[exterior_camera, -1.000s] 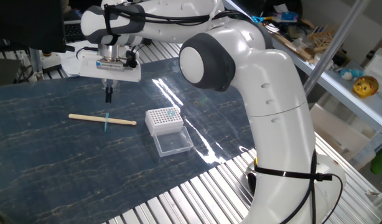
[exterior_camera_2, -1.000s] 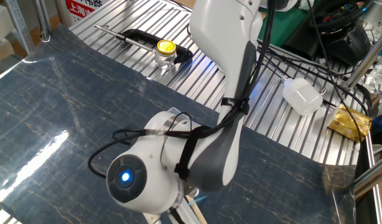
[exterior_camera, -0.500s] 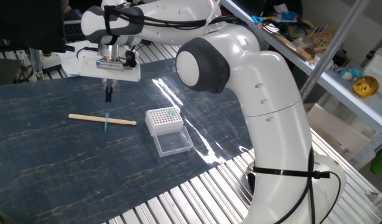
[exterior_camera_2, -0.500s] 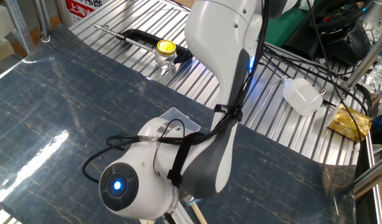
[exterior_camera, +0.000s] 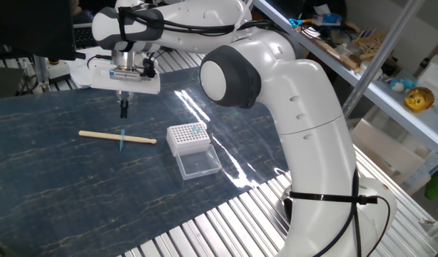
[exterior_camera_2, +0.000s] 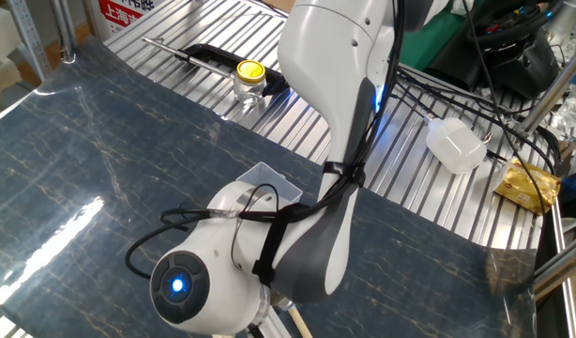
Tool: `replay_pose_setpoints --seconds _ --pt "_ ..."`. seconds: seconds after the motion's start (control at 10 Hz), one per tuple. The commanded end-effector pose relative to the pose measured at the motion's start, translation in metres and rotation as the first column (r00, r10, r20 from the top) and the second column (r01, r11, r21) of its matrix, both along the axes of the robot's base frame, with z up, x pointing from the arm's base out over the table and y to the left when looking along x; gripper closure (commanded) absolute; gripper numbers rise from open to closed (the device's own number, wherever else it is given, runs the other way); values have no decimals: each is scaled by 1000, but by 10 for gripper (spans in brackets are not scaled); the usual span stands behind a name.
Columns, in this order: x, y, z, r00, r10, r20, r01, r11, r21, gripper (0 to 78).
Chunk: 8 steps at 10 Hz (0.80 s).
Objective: Insert a medium pipette tip into the holder for medium pipette tips
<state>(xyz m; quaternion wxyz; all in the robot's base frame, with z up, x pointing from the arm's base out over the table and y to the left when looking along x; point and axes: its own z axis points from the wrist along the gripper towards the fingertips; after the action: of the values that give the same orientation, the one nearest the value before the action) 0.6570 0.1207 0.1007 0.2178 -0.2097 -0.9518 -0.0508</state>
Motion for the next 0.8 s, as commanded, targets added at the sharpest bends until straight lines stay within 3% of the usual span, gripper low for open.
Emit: replay_pose_setpoints --seconds 0.1,0.8 --pt "1 -2 -4 1000 -5 5 5 1000 -4 776" --pt "-3 1 -10 1000 -13 -12 12 1000 -10 776"
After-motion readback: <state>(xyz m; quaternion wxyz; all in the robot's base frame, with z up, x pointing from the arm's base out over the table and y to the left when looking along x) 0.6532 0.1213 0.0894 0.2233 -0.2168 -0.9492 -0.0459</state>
